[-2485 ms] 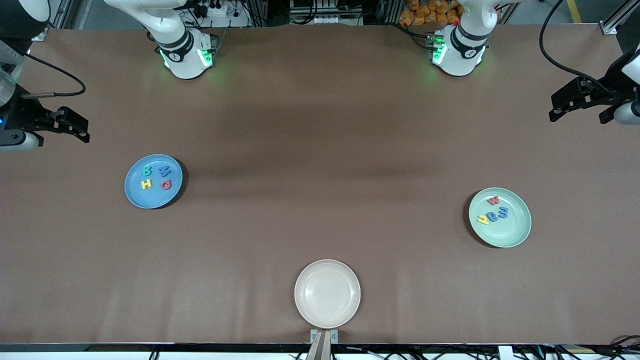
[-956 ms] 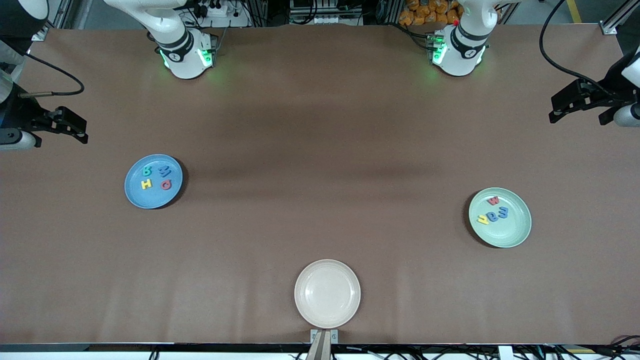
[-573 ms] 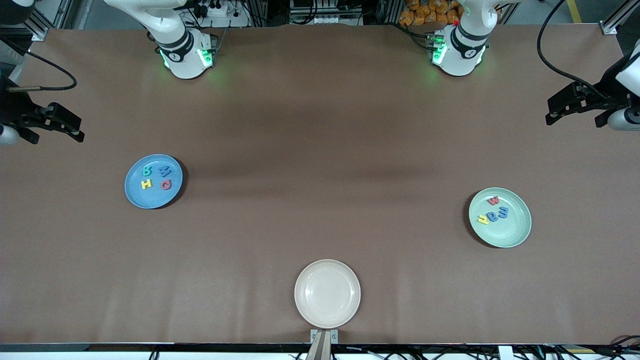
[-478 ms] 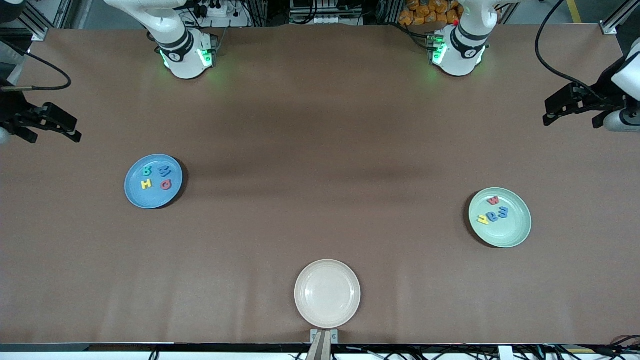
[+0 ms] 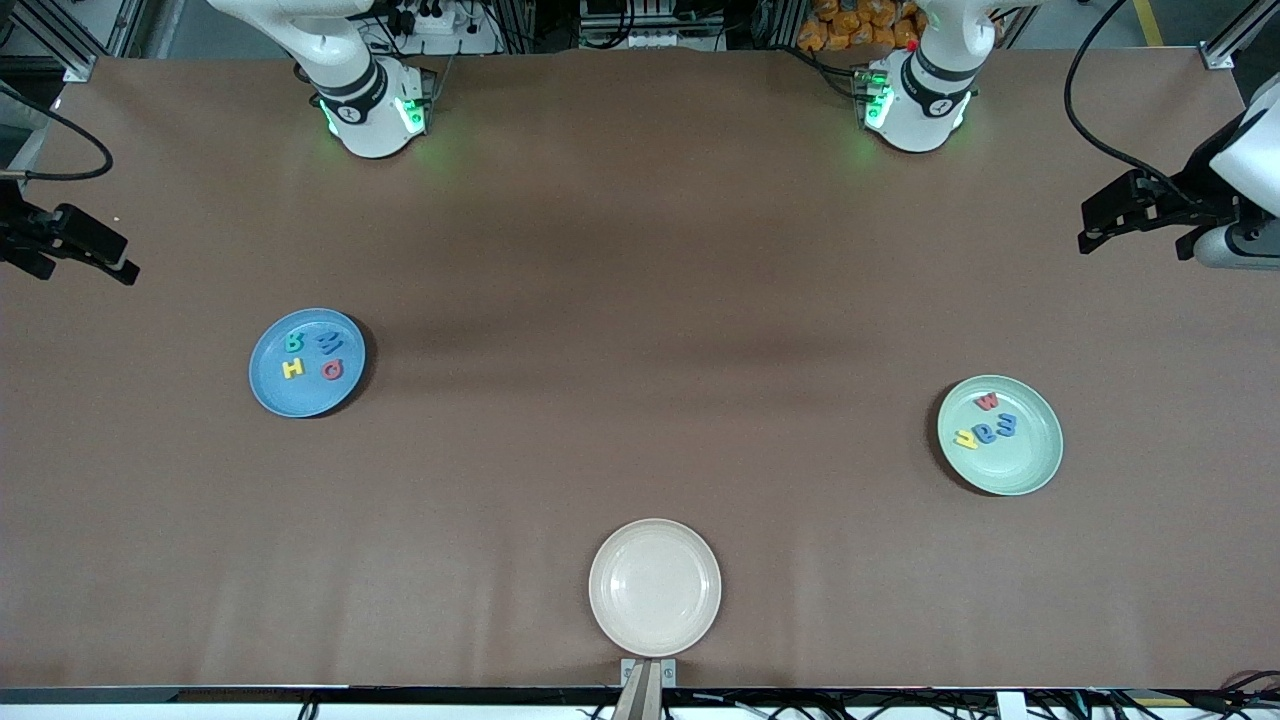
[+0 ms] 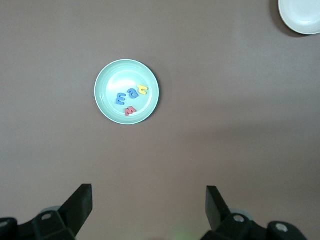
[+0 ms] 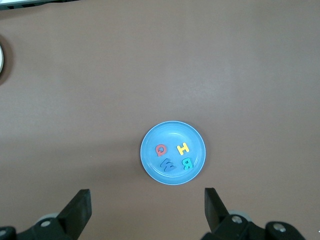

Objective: Sort uppercase to blue plate, lowercase to green plate

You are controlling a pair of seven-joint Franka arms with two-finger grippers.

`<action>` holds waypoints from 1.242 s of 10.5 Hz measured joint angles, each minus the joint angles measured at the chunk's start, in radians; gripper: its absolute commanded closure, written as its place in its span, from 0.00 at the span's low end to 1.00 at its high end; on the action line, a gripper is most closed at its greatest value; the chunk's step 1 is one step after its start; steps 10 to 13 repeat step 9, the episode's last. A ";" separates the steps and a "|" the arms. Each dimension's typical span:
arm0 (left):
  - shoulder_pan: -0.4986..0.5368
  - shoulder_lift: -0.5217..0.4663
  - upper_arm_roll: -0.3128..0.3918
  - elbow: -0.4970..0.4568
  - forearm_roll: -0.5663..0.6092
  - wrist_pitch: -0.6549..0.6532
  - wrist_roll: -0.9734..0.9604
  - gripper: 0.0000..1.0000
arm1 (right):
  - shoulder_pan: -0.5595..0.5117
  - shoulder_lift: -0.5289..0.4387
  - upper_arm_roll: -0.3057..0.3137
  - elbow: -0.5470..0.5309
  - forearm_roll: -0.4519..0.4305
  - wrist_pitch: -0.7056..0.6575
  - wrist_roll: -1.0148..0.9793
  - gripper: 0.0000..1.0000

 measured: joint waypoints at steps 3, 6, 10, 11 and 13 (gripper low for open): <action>0.000 0.000 0.000 0.000 0.000 0.000 0.000 0.00 | 0.000 0.000 0.001 0.000 -0.009 0.000 0.000 0.00; 0.000 0.000 0.000 0.000 0.000 0.000 0.000 0.00 | 0.000 0.000 0.002 0.000 -0.016 0.000 0.000 0.00; 0.000 0.001 0.000 0.000 0.000 0.000 0.000 0.00 | 0.000 0.000 0.003 0.000 -0.018 -0.002 0.000 0.00; 0.000 0.001 0.000 0.000 0.000 0.000 0.000 0.00 | 0.000 0.000 0.003 0.000 -0.018 -0.002 0.000 0.00; 0.000 0.001 0.000 0.000 0.000 0.000 0.000 0.00 | 0.000 0.000 0.003 0.000 -0.018 -0.002 0.000 0.00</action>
